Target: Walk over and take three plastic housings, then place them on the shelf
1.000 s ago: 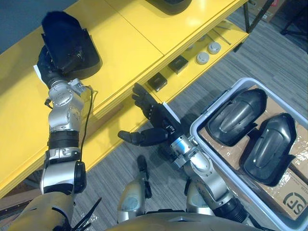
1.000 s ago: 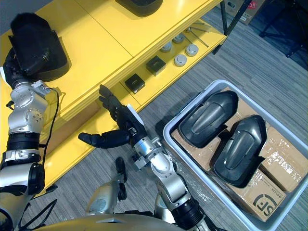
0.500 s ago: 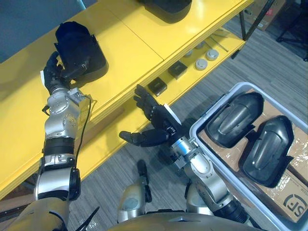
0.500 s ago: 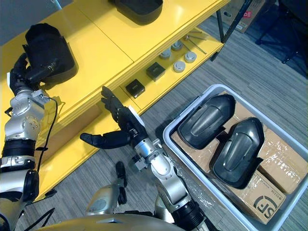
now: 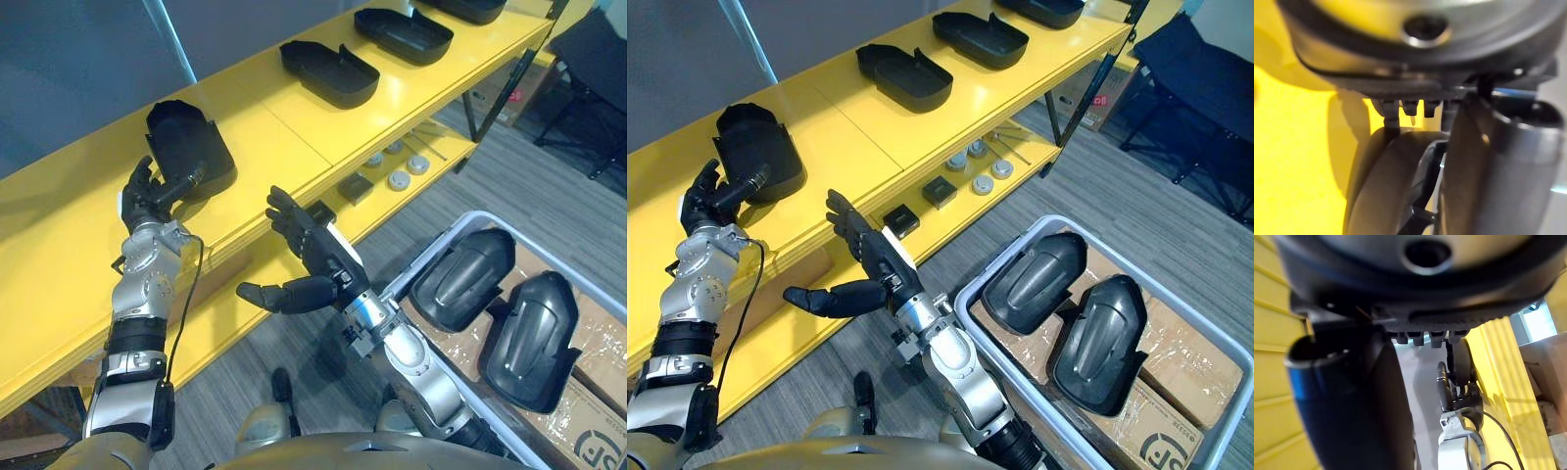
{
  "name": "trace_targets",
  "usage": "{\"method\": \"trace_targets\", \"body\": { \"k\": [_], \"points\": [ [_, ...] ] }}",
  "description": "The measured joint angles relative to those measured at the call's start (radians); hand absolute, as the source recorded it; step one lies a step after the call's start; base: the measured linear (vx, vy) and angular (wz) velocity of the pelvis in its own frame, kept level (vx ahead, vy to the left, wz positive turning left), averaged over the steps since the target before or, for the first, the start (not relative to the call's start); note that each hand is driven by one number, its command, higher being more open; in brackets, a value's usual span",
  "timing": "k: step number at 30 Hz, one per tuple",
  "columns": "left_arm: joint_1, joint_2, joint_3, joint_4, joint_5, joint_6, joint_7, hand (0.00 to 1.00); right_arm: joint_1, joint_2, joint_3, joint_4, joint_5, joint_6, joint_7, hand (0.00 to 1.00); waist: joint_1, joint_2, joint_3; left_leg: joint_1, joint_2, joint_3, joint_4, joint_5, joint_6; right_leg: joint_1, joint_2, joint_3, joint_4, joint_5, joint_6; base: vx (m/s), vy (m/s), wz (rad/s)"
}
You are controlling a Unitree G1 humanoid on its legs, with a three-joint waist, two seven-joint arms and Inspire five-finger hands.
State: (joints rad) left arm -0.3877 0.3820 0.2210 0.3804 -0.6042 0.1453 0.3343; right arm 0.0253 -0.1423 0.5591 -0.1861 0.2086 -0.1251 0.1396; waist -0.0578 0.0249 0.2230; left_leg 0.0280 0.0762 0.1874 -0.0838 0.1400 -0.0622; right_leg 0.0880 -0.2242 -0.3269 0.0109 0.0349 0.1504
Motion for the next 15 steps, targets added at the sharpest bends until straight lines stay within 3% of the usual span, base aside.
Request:
{"method": "trace_targets", "body": {
  "k": [15],
  "points": [
    [0.117, -0.075, 0.015, -0.083, 0.020, -0.014, -0.056, 1.00, -0.061, 0.000, -0.080, 0.062, -0.085, -0.082, -0.062, 1.00, 0.003, 0.001, -0.060, 0.000, 0.001, -0.014, -0.001, 0.006, -0.003, 0.020, 0.004, -0.024, -0.020, 0.013, -0.004, 0.00, -0.001, 0.02]
  ]
}}
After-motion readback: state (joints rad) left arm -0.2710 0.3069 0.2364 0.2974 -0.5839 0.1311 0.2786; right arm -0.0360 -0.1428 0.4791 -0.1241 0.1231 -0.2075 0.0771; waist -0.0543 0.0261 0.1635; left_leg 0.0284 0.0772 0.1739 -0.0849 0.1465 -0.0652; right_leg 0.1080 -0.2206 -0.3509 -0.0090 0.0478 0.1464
